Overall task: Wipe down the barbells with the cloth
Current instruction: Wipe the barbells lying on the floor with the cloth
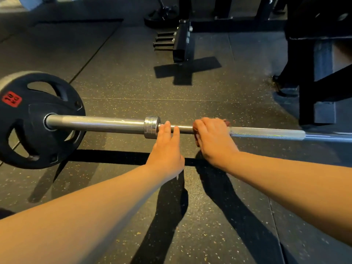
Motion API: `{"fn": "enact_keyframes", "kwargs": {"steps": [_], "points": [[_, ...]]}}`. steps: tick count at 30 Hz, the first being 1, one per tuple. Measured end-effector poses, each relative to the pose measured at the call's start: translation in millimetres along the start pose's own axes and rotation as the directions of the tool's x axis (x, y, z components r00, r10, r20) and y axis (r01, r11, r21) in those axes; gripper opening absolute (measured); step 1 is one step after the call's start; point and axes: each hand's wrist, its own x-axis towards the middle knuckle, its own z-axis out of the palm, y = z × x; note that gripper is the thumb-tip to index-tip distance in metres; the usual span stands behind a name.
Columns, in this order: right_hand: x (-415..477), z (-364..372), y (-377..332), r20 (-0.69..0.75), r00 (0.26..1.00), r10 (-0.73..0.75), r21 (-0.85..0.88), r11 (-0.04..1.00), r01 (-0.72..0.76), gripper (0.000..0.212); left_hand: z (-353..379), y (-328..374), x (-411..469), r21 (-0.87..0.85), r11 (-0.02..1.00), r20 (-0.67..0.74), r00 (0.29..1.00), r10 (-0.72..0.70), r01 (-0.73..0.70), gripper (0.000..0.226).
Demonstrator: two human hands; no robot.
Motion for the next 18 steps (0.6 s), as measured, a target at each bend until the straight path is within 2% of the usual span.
{"fn": "enact_keyframes", "kwargs": {"steps": [3,5,8,10,12,16,18], "points": [[6.9,-0.3,6.4,0.085,0.976,-0.2,0.059,0.979,0.195,0.039,9.2,13.4,-0.1,0.008,0.999,-0.016,0.999,-0.052,0.052,0.087],[1.6,-8.7,30.7,0.125,0.968,-0.219,0.085,0.974,0.21,0.044,11.0,14.5,1.1,-0.012,0.998,-0.019,0.997,-0.069,0.069,0.087],[-25.8,-28.9,84.9,0.149,0.979,-0.14,0.104,0.987,0.126,0.043,11.8,7.9,1.9,-0.019,0.999,-0.004,0.999,-0.045,0.045,0.087],[-49.1,-41.6,123.2,0.164,0.984,-0.075,0.069,0.996,0.064,0.046,11.9,1.9,1.3,-0.006,1.0,0.0,1.0,-0.021,0.021,0.086],[-63.2,-46.8,143.4,0.144,0.989,-0.017,0.029,0.999,0.013,0.04,10.7,0.4,2.2,0.013,1.0,0.001,1.0,-0.012,0.012,0.085],[-49.8,-30.6,106.3,-0.013,0.971,0.24,-0.003,0.971,-0.24,0.015,10.0,14.5,4.8,0.019,0.998,0.001,0.998,0.06,-0.06,0.082],[-36.9,-25.9,84.0,0.027,0.984,0.178,0.036,0.983,-0.178,0.013,13.6,26.2,6.9,0.014,0.993,0.01,0.993,0.116,-0.116,0.082]]}}
